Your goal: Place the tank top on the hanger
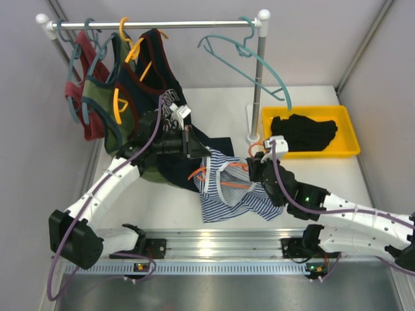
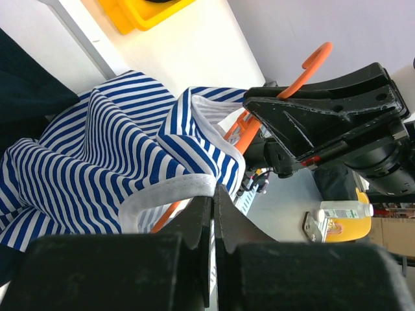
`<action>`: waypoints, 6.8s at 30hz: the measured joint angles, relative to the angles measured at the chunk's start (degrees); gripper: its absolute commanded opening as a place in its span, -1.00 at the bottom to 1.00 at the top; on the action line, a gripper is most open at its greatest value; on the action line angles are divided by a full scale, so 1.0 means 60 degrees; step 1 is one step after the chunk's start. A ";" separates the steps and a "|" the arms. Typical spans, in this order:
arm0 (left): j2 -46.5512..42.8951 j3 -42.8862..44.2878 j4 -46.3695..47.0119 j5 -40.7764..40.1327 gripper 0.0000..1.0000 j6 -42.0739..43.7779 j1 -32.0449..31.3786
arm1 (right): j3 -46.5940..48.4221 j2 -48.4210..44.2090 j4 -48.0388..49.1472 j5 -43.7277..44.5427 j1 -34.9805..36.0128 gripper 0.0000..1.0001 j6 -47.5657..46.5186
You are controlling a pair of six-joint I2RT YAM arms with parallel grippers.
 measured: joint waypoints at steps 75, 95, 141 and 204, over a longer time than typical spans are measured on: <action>-0.0160 0.2605 -0.3435 -0.0951 -0.32 0.6404 -0.2331 | 0.2630 -0.0186 -0.0590 -0.1315 0.0681 -1.00 -0.1851; -0.1803 0.0900 -0.2382 -0.2342 -1.00 0.5577 -0.2747 | 0.3144 0.0353 -0.0911 -0.1002 0.0729 -0.26 -0.1785; -0.0801 0.9420 -0.6936 -0.7850 -1.00 0.4976 -0.2739 | 0.5286 0.0222 -0.2397 -0.0284 0.0732 -0.07 -0.1774; 0.2240 1.0204 -0.5686 -1.0582 -1.00 0.5071 -0.1020 | 0.4510 -0.0474 -0.3206 -0.0084 0.0732 -0.07 -0.1078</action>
